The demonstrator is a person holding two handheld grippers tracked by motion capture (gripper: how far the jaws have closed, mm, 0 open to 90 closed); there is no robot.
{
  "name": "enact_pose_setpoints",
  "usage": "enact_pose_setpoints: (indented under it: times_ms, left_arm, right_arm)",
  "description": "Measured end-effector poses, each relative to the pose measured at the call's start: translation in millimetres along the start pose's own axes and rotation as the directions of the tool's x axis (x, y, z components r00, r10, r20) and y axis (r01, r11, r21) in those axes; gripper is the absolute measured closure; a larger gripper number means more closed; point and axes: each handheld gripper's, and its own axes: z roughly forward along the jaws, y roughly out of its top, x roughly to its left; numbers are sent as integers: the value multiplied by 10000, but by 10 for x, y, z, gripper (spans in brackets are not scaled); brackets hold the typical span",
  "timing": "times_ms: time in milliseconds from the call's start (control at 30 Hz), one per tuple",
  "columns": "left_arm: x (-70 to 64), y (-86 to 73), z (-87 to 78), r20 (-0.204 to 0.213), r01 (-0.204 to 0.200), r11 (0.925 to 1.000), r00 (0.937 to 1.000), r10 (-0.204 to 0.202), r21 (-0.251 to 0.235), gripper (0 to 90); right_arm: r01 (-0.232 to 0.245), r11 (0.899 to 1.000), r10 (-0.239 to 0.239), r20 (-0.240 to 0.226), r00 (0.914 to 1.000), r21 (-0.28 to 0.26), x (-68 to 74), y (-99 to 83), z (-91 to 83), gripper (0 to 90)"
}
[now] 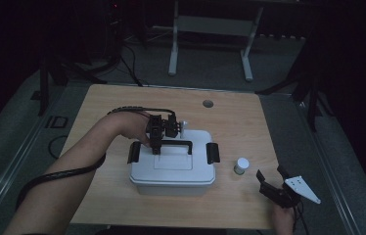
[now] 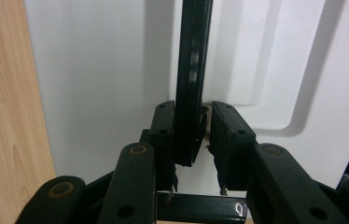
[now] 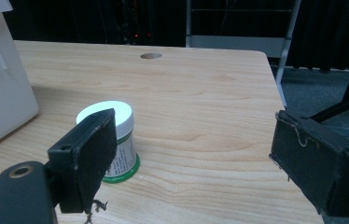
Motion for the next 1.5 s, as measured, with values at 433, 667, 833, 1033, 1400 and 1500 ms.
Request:
enact_pose_setpoints:
  times_ms: [433, 667, 833, 1033, 1400, 1500]
  left_arm:
    - [-16, 5, 9, 291, -102, 9999, 9995, 106, -129, 825]
    - [0, 2, 5, 401, -42, 9999, 9992, 47, -130, 831]
    - [7, -7, 0, 420, -74, 9998, 9991, 81, -191, 833]
    - [0, -25, -5, 405, -70, 9994, 9991, 83, -325, 834]
    - [-12, -38, -38, 317, -143, 9993, 9994, 154, -352, 835]
    - [-22, -34, -69, 152, -151, 9994, 9998, 156, -304, 835]
  right_arm:
    - [11, 10000, -11, 6, 10000, 26, 3, 1, 2, 138]
    - [21, 10000, -21, 11, 10000, 45, 3, 1, 3, 138]
    - [17, 10000, -17, 15, 10000, 58, 3, 2, 4, 138]
    - [9, 10000, -9, 19, 10000, 61, 3, 2, 4, 139]
    - [-25, 10000, 24, 39, 10000, 58, 1, 2, 4, 139]
    - [-19, 10000, 19, 43, 10000, 65, 1, 2, 4, 139]
